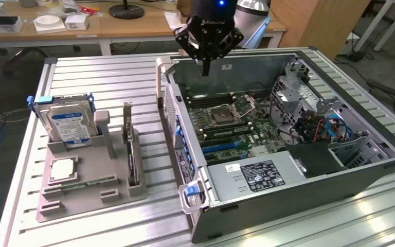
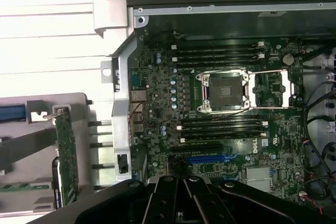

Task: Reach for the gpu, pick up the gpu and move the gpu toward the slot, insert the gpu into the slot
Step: 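Reach for the gpu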

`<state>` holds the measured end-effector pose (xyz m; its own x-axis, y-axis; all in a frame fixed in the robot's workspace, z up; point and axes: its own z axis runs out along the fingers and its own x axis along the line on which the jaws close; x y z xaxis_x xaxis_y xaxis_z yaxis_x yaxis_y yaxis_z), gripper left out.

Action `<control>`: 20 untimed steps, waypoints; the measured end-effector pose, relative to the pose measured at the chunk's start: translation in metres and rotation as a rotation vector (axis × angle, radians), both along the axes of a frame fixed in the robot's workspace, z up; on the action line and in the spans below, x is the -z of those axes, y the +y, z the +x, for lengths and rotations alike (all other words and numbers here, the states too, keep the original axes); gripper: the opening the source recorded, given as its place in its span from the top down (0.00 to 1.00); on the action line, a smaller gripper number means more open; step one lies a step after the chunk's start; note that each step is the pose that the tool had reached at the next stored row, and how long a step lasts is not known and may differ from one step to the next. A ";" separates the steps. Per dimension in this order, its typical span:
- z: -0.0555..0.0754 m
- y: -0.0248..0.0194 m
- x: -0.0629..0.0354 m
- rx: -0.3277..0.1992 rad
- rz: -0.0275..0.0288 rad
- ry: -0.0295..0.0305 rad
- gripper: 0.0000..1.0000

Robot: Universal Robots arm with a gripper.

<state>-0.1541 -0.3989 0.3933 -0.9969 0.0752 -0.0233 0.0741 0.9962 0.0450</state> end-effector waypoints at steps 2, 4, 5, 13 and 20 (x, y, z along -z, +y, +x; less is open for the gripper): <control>-0.003 0.0000 0.0000 0.000 0.0001 0.0000 0.90; -0.006 0.0000 0.0000 0.000 0.0000 0.0001 0.90; -0.007 0.0000 0.0000 0.000 0.0001 0.0000 0.90; -0.019 0.0000 0.0000 0.000 0.0000 0.0000 0.90; -0.030 -0.0001 0.0000 0.000 0.0001 0.0000 0.90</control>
